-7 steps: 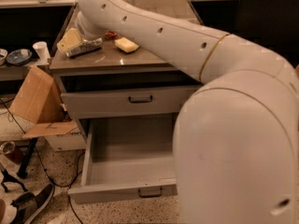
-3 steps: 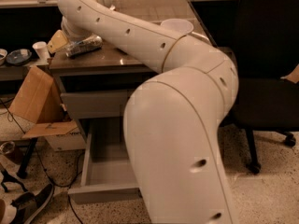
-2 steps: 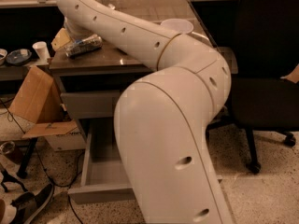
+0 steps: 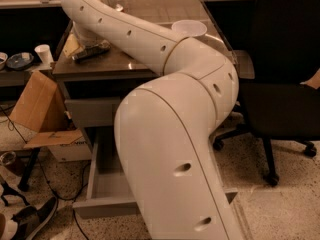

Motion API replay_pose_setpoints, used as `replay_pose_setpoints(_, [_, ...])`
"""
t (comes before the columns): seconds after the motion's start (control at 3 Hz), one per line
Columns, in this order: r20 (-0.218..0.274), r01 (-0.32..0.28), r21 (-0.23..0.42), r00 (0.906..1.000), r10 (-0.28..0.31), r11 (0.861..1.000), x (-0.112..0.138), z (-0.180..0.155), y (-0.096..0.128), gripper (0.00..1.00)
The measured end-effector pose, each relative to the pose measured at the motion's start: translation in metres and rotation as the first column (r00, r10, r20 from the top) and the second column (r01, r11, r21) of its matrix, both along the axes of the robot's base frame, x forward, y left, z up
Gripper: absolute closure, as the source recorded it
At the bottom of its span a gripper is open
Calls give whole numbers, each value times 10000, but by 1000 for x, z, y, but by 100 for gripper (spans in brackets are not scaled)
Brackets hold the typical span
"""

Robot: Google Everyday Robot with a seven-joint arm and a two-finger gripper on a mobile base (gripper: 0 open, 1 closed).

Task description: Place redbull can into middle drawer

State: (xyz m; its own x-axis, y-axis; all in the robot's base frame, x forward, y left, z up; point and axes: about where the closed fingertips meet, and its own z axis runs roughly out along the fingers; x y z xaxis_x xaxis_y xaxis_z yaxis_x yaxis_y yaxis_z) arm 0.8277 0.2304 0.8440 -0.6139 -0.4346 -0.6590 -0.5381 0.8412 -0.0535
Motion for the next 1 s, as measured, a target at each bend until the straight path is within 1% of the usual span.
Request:
replay_pose_setpoints(0.33, [-97, -154, 102, 9998, 155, 9998, -5, -4, -1, 27])
replay_pose_setpoints(0.67, [178, -193, 242, 9997, 189, 9995, -15, 7, -10, 51])
replay_pose_setpoints(1.0, [813, -95, 346, 9967, 66, 9994, -38, 33, -30, 74])
